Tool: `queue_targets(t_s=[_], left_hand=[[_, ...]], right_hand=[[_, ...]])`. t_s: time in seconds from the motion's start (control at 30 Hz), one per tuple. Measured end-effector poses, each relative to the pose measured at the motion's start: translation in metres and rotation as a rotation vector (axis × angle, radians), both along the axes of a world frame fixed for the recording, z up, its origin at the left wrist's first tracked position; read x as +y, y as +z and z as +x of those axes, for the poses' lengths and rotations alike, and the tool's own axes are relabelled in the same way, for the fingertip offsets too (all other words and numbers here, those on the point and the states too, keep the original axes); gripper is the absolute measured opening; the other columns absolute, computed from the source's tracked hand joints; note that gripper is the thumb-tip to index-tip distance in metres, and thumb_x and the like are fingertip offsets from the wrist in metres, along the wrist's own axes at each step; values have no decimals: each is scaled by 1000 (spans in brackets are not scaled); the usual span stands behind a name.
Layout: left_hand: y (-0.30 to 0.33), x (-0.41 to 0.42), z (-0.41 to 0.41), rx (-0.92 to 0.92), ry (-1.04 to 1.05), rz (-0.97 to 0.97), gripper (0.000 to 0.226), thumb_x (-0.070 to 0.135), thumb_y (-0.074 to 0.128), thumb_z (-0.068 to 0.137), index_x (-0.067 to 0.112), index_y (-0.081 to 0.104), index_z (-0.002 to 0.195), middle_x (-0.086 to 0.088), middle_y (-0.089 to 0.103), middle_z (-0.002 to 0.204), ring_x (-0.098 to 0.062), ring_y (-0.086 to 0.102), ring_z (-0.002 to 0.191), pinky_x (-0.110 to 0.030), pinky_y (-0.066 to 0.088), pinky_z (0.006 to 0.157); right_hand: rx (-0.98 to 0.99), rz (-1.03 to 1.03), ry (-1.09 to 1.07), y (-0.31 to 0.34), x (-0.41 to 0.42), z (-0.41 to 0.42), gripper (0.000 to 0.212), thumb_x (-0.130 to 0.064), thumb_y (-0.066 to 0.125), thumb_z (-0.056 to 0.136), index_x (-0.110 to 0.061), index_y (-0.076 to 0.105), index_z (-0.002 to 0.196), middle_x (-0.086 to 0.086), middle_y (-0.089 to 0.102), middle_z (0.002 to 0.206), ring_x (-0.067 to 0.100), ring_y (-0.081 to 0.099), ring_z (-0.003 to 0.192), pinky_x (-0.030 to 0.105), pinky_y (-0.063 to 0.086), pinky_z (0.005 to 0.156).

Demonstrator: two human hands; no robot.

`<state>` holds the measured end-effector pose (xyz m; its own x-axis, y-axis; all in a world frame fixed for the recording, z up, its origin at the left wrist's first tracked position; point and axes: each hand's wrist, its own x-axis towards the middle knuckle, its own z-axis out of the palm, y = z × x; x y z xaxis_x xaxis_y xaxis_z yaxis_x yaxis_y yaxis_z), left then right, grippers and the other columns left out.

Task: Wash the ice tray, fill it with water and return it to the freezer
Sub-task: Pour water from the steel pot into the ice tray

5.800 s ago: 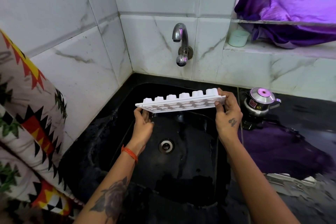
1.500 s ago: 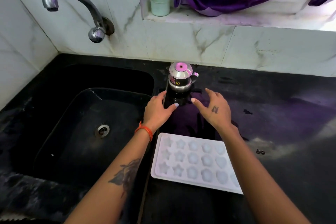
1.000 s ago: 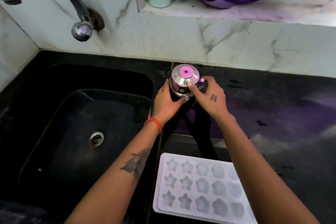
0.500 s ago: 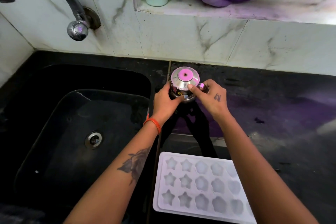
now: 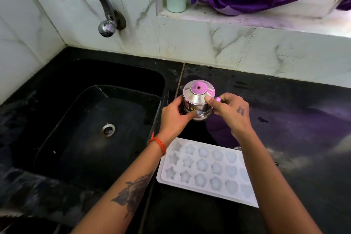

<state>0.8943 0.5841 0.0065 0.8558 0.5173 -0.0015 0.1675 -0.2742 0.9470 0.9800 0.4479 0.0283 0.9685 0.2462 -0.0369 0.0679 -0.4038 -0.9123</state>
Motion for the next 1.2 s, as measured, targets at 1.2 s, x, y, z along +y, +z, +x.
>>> queue_targets(t_s=[1.2], left_hand=[[-10, -112, -107, -22, 234, -449, 51, 20, 83, 70, 16, 61, 115, 2, 69, 109, -2, 66, 96, -24, 54, 85]], right_hand=[[-240, -347, 239, 50, -71, -89, 36, -50, 72, 73, -17, 64, 60, 0, 64, 60, 19, 62, 66, 33, 50, 61]])
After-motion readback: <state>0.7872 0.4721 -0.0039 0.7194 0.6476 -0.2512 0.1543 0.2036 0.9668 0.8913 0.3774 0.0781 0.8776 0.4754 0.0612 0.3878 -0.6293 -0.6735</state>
